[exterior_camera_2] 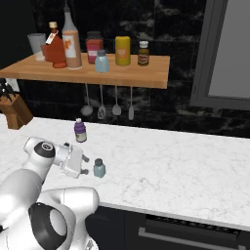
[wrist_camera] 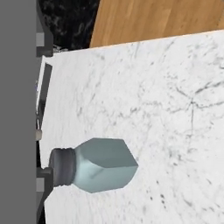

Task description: Put the shaker and condiment bottle from the counter next to their counterparts in the cabinet.

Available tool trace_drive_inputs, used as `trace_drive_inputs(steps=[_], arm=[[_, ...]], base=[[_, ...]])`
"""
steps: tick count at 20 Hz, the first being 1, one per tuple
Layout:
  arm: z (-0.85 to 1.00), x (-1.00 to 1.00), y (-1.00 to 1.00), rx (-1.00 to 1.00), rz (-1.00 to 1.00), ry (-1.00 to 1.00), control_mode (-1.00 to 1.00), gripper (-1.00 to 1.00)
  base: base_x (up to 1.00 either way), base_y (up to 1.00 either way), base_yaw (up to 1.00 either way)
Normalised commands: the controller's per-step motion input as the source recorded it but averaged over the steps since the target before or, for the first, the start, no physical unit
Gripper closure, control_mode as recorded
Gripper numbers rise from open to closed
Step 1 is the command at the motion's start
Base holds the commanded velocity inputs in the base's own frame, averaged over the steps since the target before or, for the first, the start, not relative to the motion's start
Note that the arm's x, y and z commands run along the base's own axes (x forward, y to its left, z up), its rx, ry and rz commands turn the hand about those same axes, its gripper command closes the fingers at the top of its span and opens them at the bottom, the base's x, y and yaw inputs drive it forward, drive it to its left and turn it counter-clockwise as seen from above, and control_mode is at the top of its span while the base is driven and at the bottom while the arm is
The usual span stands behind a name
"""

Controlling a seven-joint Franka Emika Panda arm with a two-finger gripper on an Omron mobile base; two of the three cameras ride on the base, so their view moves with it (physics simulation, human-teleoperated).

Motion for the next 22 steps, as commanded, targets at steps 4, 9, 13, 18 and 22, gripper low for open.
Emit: trace_drive_inputs(steps=[4, 9, 13, 18, 22], arm=[[-0.17, 0.33, 0.0, -0.01, 0.0, 0.0, -1.0, -1.0], [-0.16, 0.22, 0.01, -0.01, 0.0, 0.0, -1.0, -1.0], [-0.11, 0.0, 0.02, 0.0, 0.0, 0.0, -1.0, -1.0], [-0.13, 0.13, 0.01, 0.0, 0.0, 0.0, -1.0, -1.0], [-0.11, 0.18, 0.0, 0.0, 0.0, 0.0, -1.0, -1.0]], base=[[0.0, 0.0, 0.0], [0.0, 0.0, 0.0], [0.0, 0.0, 0.0], [0.0, 0.0, 0.0], [0.0, 0.0, 0.0]])
